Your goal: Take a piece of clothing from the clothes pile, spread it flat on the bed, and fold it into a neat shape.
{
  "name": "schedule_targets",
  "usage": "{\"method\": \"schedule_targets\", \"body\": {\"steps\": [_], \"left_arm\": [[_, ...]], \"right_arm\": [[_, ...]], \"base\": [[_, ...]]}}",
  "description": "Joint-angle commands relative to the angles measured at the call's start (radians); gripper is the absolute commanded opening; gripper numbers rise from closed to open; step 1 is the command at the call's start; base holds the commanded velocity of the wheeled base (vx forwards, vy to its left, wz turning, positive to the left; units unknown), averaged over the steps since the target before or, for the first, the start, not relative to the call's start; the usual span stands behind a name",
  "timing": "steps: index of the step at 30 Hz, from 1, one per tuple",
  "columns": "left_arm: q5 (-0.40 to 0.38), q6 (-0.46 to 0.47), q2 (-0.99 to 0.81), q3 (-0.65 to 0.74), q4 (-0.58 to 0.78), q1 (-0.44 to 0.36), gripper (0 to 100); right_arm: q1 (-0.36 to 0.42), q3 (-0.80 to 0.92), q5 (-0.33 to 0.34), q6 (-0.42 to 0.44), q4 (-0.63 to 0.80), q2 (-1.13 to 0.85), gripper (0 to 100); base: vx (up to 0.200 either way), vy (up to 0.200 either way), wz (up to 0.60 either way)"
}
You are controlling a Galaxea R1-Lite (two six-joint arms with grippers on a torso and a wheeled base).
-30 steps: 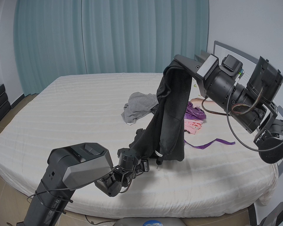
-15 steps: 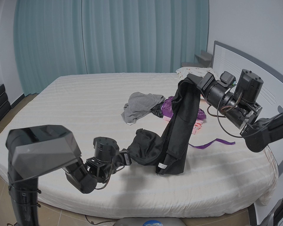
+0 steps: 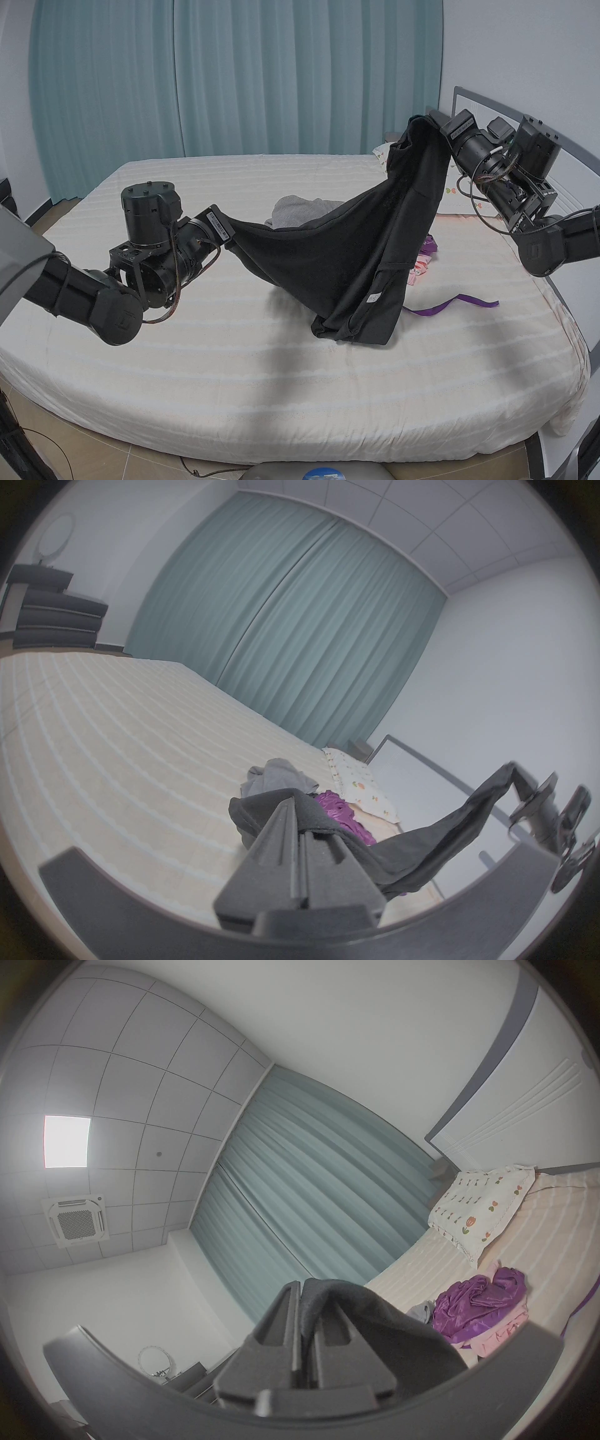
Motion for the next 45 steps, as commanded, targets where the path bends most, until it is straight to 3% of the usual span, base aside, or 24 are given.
{"method": "schedule_targets", "body": {"steps": [1,5,15,25,45], "left_arm": [[-0.002,-0.115,-0.074,0.126,0.018,-0.039,0],[-0.011,-0.147,-0.006,0.187,0.007,-0.059,0],[-0.015,-0.248,0.05,0.291,-0.026,-0.081,0],[-0.025,-0.251,0.07,0.367,-0.106,-0.069,0],[-0.02,-0.251,0.069,0.371,-0.108,-0.076,0]], "right_arm": [[0.05,0.314,0.05,0.009,-0.002,-0.025,0],[0.099,0.426,0.134,0.033,-0.03,0.012,0],[0.145,0.491,0.111,0.092,-0.079,0.077,0],[0.148,0.504,0.094,0.092,-0.077,0.077,0],[0.144,0.504,0.091,0.092,-0.079,0.074,0]], "base": [[0.0,0.0,0.0],[0.0,0.0,0.0],[0.0,0.0,0.0],[0.0,0.0,0.0],[-0.01,0.0,0.0]]}}
